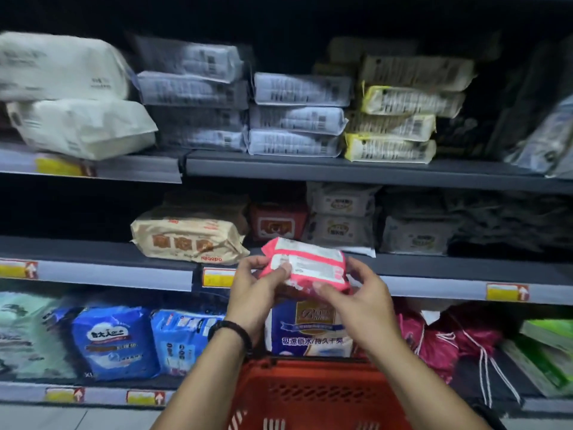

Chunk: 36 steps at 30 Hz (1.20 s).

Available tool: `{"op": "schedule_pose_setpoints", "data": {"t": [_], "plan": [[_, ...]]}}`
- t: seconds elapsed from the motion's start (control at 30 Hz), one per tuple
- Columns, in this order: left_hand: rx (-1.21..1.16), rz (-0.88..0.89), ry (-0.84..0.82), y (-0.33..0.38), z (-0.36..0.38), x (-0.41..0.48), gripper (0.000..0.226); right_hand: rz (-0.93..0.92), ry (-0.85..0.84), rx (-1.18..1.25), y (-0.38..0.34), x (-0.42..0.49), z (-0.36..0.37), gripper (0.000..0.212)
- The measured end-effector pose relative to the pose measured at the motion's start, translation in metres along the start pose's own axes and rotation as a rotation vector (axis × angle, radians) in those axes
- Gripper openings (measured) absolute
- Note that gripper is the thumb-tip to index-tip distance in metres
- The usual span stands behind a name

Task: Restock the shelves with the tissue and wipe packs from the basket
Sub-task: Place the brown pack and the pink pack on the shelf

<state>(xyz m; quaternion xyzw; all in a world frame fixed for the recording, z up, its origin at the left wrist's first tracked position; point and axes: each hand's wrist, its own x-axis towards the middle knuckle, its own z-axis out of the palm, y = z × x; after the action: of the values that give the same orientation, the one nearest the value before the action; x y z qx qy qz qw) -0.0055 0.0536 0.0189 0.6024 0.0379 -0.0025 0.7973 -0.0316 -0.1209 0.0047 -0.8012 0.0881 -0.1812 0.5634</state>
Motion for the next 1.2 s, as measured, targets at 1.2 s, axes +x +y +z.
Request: {"op": "schedule_pose_setpoints", "data": {"t": [1.2], "plan": [[1.708,-0.144,-0.763,-0.127,-0.016,-0.014,0.037,0.193,-0.630,-0.655,0.205,-0.068,-0.034,0.007]]}}
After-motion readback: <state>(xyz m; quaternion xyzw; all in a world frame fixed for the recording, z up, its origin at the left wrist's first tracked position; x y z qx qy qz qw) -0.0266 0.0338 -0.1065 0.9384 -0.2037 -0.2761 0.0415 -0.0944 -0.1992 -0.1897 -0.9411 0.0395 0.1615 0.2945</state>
